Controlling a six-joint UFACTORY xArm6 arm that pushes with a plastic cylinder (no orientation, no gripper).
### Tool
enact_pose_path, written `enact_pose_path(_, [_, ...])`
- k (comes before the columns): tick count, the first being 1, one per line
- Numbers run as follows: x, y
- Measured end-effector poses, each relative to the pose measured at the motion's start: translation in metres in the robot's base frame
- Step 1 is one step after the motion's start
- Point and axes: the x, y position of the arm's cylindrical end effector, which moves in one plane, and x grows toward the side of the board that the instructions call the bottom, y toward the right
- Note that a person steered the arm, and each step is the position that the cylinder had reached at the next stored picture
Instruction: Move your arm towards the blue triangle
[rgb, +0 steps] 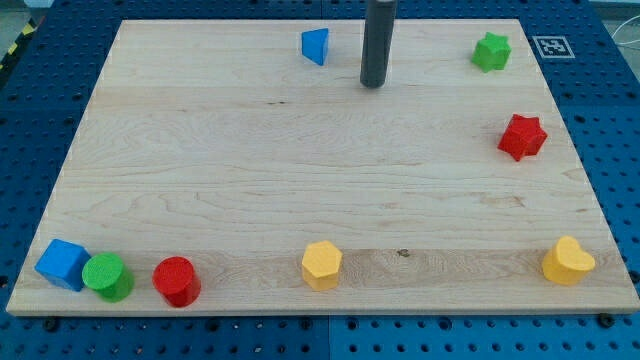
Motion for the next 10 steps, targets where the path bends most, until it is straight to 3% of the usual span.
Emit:
enact_pose_path(3, [-0.099,-0.022])
enact_pose_path(4, [-0.11,-0.027])
enact_pose_path(7, [-0.084,-0.037])
enact_pose_path(10, [-0.111,-0.043])
